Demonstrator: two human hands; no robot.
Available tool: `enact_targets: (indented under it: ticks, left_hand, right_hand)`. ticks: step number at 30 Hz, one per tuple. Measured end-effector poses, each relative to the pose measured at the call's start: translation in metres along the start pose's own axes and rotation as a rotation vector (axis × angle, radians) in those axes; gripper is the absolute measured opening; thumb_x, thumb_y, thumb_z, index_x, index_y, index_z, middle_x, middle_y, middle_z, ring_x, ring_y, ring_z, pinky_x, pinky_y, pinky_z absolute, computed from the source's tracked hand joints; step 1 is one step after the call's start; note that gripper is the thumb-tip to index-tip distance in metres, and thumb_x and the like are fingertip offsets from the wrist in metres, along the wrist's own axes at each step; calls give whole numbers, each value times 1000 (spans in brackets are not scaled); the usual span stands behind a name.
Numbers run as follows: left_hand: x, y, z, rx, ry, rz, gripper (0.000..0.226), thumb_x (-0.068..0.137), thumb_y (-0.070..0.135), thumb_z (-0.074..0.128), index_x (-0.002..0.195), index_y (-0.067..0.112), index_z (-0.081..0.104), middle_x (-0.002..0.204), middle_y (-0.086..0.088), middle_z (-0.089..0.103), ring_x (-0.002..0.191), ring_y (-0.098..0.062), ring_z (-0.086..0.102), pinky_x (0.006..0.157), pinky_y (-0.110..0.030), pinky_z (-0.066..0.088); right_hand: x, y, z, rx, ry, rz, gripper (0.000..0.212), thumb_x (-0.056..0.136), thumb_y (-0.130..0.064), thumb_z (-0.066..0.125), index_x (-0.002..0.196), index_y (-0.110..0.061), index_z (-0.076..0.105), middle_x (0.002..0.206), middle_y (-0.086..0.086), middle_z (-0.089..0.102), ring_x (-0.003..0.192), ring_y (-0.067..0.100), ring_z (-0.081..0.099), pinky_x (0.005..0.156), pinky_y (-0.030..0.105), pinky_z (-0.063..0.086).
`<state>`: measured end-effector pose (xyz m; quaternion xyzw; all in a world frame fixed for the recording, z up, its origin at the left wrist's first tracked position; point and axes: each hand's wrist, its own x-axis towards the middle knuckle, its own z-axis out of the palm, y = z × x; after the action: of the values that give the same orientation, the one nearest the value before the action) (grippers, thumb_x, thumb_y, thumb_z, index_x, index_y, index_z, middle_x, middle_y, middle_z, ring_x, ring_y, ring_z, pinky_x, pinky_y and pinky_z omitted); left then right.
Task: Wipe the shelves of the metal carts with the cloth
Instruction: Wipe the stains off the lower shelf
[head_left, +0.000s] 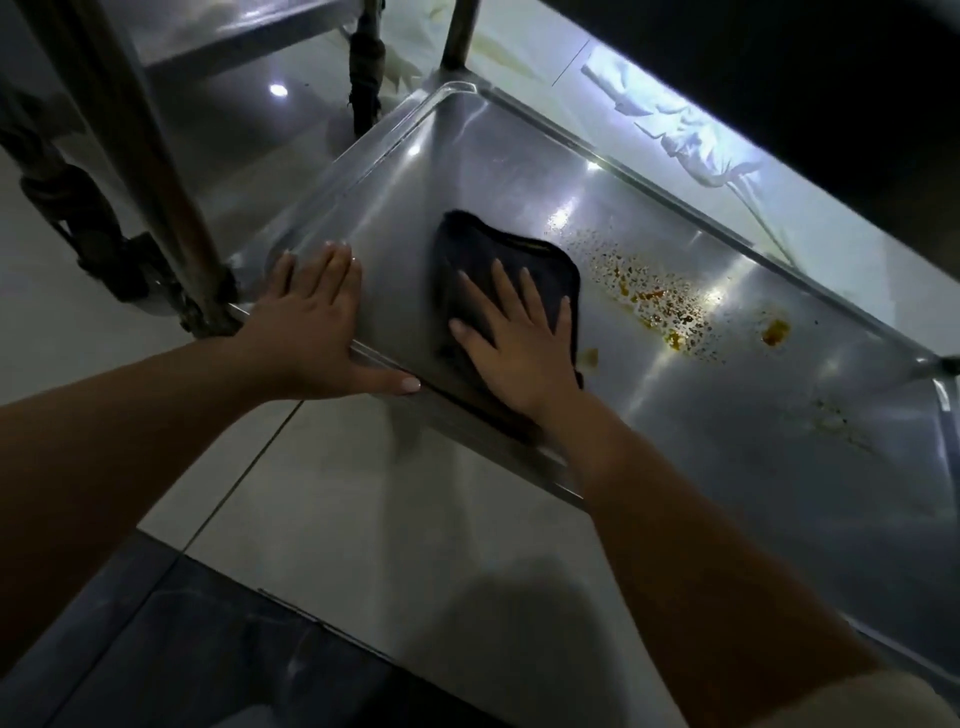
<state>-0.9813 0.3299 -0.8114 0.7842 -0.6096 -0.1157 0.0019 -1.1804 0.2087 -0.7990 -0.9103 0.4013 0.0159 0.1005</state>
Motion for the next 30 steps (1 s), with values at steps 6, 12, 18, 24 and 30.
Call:
enact_targets:
  ticks: [6,12,18,24,30]
  left_hand:
    - [-4,2,4,0,30,3,146,45,105,4,151,4,-6,161,-13,-9,147,-22,-13,119,-46,-6]
    - [-2,3,-4,25,4,-9,149,40,104,-2,151,4,-3,161,-14,-4,148,-25,-8,119,-47,-2]
    - [-14,16,-10,85,-17,113,110,63,86,-1,153,24,-1,161,-14,1,148,-28,-3,118,-53,4]
    - [-20,29,-16,102,-57,222,77,88,67,18,153,28,9,160,-11,8,148,-26,6,118,-45,10]
    - [-15,75,-10,73,-78,210,76,94,59,25,151,10,16,161,-10,7,148,-22,9,119,-41,13]
  right_hand:
    - [-82,38,5,-136,-34,120,61,87,-67,5,144,-51,-9,161,-9,-11,146,14,-18,115,54,-12]
    - [-8,-22,8,-8,-39,55,56,94,-62,22,146,-53,3,161,-9,-11,146,19,-18,107,59,-20]
    - [3,-19,9,-20,-4,-57,57,94,-62,22,147,-51,5,161,-9,-4,147,18,-12,109,59,-16]
    - [-78,78,1,-85,23,109,54,94,-64,20,145,-55,2,161,-12,-3,147,15,-9,114,57,-9]
    - [-172,175,-7,-65,-4,386,57,91,-68,12,144,-55,-3,161,-12,-7,147,14,-12,114,55,-9]
